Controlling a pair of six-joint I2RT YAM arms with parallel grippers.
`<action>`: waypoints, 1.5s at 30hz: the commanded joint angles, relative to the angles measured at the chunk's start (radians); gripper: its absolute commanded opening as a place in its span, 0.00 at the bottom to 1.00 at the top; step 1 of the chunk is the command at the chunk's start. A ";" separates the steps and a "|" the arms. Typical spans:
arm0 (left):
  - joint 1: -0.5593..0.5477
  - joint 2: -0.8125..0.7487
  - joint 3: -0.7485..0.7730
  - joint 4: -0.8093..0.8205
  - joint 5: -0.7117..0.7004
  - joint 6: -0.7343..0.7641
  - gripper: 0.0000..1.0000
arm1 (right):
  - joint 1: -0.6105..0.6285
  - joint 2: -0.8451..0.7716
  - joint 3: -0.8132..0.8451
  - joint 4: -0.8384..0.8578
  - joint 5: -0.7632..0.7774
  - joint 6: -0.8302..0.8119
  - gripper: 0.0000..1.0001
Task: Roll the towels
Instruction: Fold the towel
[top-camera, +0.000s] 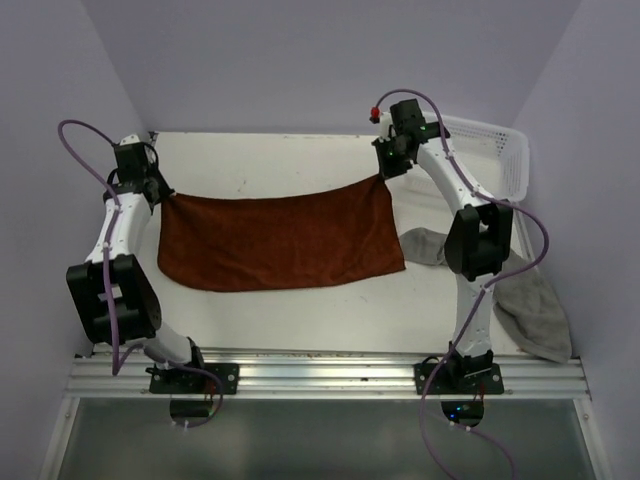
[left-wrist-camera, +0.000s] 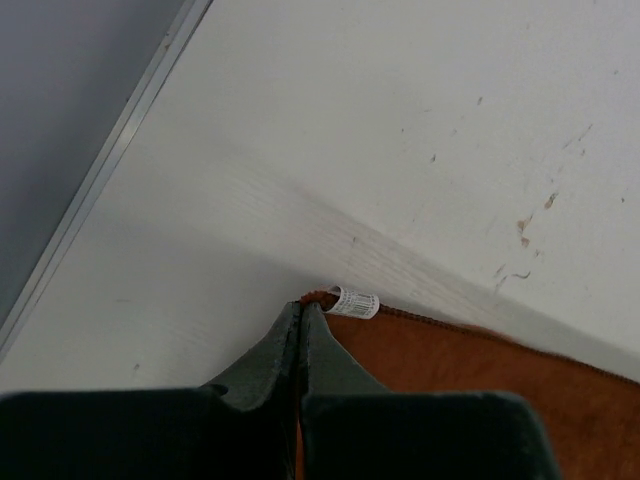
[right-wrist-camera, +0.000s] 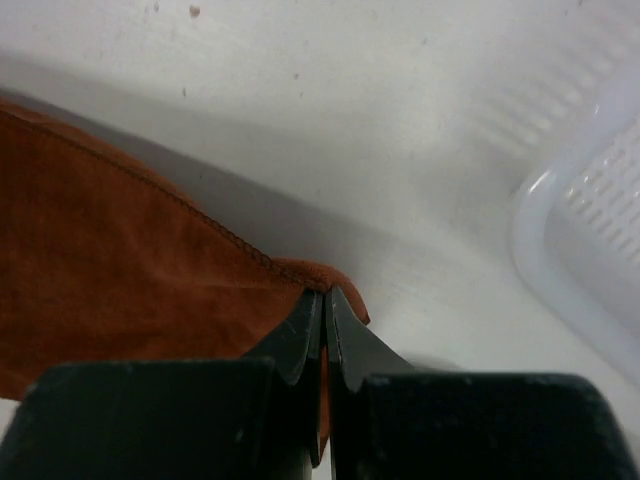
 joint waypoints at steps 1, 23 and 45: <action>0.008 0.063 0.105 0.136 0.031 0.022 0.00 | -0.022 0.070 0.160 0.040 0.023 0.006 0.00; 0.008 0.134 0.055 0.238 0.079 0.069 0.00 | -0.039 -0.015 -0.071 0.194 -0.056 -0.054 0.00; 0.024 0.086 -0.057 0.257 0.027 0.025 0.00 | -0.039 -0.231 -0.370 0.209 -0.006 -0.085 0.00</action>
